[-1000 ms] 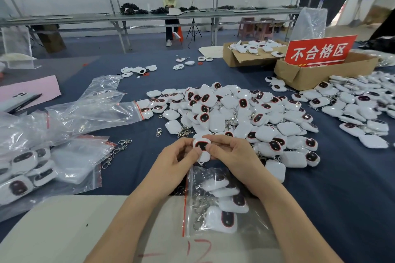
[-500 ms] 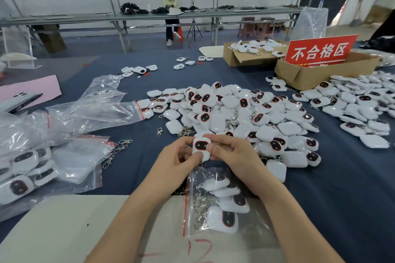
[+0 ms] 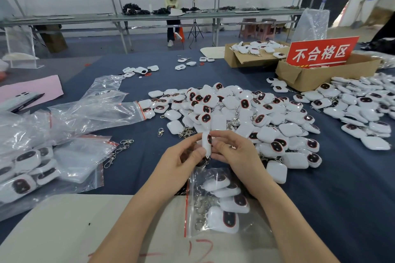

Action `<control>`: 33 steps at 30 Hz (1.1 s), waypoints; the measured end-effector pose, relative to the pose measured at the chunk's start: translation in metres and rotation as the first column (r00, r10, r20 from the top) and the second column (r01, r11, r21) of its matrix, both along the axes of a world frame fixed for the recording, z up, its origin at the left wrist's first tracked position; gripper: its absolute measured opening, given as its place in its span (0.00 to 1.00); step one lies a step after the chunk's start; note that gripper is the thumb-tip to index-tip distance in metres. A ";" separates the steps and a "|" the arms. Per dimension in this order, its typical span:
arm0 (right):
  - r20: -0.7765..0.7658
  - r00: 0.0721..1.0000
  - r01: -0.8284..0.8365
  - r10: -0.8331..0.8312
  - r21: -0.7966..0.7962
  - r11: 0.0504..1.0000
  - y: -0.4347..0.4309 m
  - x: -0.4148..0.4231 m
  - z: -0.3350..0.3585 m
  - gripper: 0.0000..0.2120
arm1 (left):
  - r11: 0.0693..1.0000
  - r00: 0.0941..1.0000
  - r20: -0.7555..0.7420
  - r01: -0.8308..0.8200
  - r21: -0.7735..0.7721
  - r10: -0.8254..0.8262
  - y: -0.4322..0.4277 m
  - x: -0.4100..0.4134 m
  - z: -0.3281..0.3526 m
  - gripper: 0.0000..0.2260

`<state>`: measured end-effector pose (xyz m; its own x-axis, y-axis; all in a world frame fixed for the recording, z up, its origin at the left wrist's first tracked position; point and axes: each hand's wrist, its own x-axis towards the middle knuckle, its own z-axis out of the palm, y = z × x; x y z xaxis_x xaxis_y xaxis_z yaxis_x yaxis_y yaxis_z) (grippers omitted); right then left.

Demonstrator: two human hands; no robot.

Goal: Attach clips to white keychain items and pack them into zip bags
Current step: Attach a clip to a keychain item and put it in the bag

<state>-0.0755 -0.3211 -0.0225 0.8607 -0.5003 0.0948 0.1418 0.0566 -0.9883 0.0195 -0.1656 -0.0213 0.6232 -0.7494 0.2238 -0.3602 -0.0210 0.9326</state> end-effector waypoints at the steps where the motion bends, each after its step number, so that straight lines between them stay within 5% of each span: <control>1: -0.005 1.000 -0.030 0.030 0.005 1.000 0.000 -0.001 0.000 0.10 | 1.000 1.000 0.006 -0.015 0.003 0.015 -0.001 0.000 -0.001 0.15; 6: 0.008 0.971 -0.239 0.239 0.084 0.967 0.005 -0.004 0.006 0.15 | 0.994 0.994 -0.002 -0.108 0.032 0.108 -0.003 0.001 -0.006 0.19; 13: 0.030 0.950 -0.313 0.312 0.179 0.933 0.005 -0.008 0.010 0.16 | 0.988 0.990 0.056 -0.136 0.073 0.132 -0.005 0.001 -0.008 0.19; 19: -0.012 0.977 -0.212 0.215 0.126 0.969 0.007 -0.005 0.006 0.17 | 0.990 0.990 0.087 -0.117 0.085 0.110 -0.003 0.001 -0.010 0.23; 27: -0.091 0.973 -0.220 0.213 -0.070 0.973 0.007 -0.005 0.008 0.20 | 0.990 0.984 0.143 -0.115 0.080 0.103 -0.001 0.002 -0.009 0.16; 33: -0.065 0.982 -0.180 0.179 -0.011 0.984 0.010 -0.005 0.009 0.18 | 0.990 0.979 0.167 -0.128 0.068 0.115 0.000 0.001 -0.009 0.12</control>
<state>-0.0806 -0.3112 -0.0136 0.9407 -0.3363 0.0442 0.0679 0.0590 -0.9959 0.0201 -0.1657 -0.0302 0.6707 -0.6896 0.2733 -0.4967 -0.1438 0.8560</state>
